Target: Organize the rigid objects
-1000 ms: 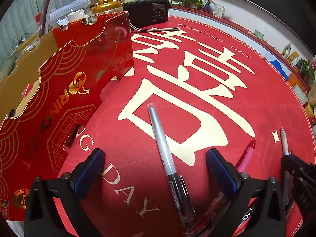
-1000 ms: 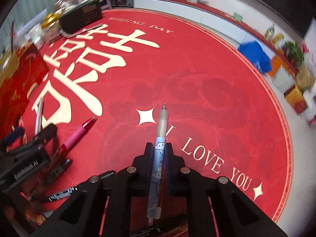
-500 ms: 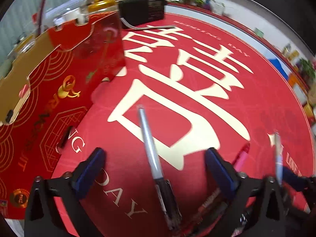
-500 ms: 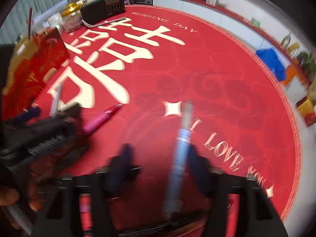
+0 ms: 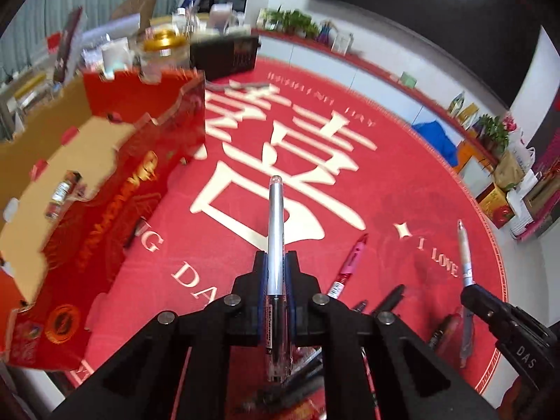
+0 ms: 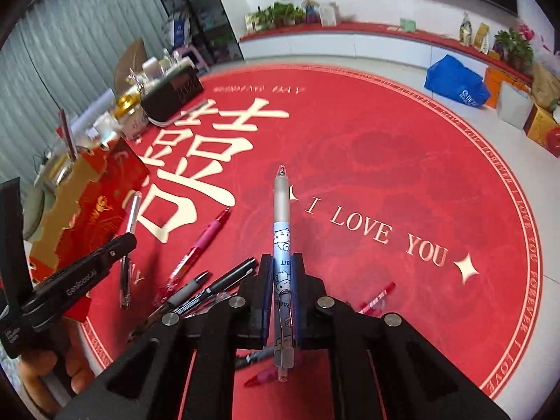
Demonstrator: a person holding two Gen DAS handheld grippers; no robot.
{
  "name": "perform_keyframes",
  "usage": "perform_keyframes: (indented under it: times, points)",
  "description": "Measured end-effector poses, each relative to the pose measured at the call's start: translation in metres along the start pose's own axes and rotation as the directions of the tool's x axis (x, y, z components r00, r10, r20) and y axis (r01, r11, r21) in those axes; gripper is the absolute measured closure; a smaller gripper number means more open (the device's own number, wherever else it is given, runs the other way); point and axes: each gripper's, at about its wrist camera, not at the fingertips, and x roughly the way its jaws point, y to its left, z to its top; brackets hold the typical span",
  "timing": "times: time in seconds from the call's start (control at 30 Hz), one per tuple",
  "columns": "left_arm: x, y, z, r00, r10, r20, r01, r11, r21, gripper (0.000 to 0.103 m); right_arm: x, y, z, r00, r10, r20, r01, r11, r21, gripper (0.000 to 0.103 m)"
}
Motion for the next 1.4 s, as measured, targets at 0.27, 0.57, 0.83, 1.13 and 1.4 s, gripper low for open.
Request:
perform_keyframes:
  times: [0.27, 0.57, 0.83, 1.13, 1.4]
  points:
    - [-0.043, 0.002, -0.027, 0.997, 0.055, 0.061, -0.055, 0.998, 0.005, 0.093, -0.018, 0.004, -0.023, 0.998, 0.049, 0.038, -0.05, 0.998, 0.046, 0.092]
    - [-0.06, -0.014, -0.053, 0.992, 0.101, 0.075, -0.107, 0.991, 0.083, 0.093, -0.017, 0.006, -0.045, 1.0, 0.031, -0.003, -0.031, 0.999, 0.032, 0.093]
    - [-0.062, -0.016, -0.054, 0.992, 0.096, 0.078, -0.103, 0.991, 0.086, 0.093, -0.017, 0.003, -0.051, 1.0, 0.012, -0.017, -0.012, 0.999, 0.034, 0.092]
    - [-0.063, -0.017, -0.055, 0.993, 0.092, 0.077, -0.099, 0.991, 0.089, 0.093, -0.016, 0.007, -0.053, 1.0, 0.01, -0.027, -0.009, 1.0, 0.02, 0.092]
    - [-0.064, -0.018, -0.056, 0.993, 0.086, 0.075, -0.093, 0.991, 0.094, 0.093, -0.015, 0.008, -0.053, 0.999, 0.006, -0.032, -0.005, 1.0, 0.018, 0.092]
